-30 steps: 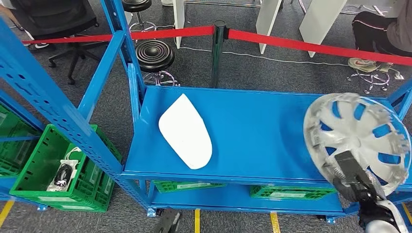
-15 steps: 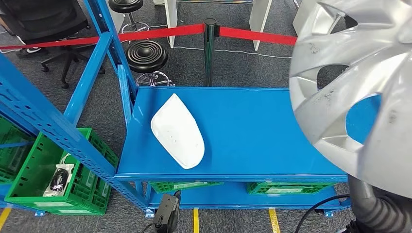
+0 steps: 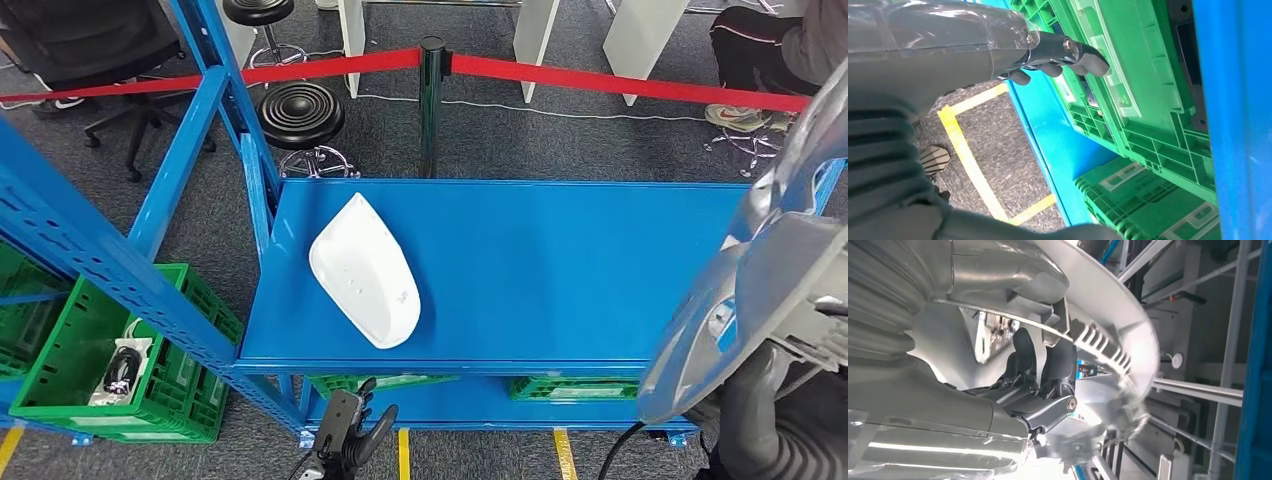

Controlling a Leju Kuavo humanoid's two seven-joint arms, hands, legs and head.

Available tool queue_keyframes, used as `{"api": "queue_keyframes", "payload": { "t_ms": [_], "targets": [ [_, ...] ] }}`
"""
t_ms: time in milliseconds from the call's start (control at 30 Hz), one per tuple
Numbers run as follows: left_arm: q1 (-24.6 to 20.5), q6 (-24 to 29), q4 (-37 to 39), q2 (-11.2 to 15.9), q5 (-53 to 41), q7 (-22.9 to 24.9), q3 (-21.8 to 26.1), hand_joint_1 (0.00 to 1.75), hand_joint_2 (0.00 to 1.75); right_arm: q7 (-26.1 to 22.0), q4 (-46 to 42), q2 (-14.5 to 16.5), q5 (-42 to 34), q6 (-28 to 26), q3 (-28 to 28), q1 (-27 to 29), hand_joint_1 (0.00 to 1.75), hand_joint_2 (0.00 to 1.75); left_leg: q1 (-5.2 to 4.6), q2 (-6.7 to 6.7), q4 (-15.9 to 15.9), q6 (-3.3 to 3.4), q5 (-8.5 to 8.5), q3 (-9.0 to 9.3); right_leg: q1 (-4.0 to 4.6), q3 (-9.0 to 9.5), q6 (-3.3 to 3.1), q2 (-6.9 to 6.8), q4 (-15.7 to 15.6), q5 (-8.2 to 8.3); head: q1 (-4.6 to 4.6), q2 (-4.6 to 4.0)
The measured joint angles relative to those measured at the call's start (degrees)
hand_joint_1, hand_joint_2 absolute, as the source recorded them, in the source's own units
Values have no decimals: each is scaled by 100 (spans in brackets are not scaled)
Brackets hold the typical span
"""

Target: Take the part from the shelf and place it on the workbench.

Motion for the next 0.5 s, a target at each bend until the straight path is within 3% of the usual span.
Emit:
{"api": "queue_keyframes", "payload": {
  "t_ms": [500],
  "targets": [
    [94,-159,-22,83,4,-48,1,0,175,68,175,104,137,73,359,12,175,175,0,16,-4,-6,-3,2,0,0,-4,8,2,-3,0,0]
  ]
}}
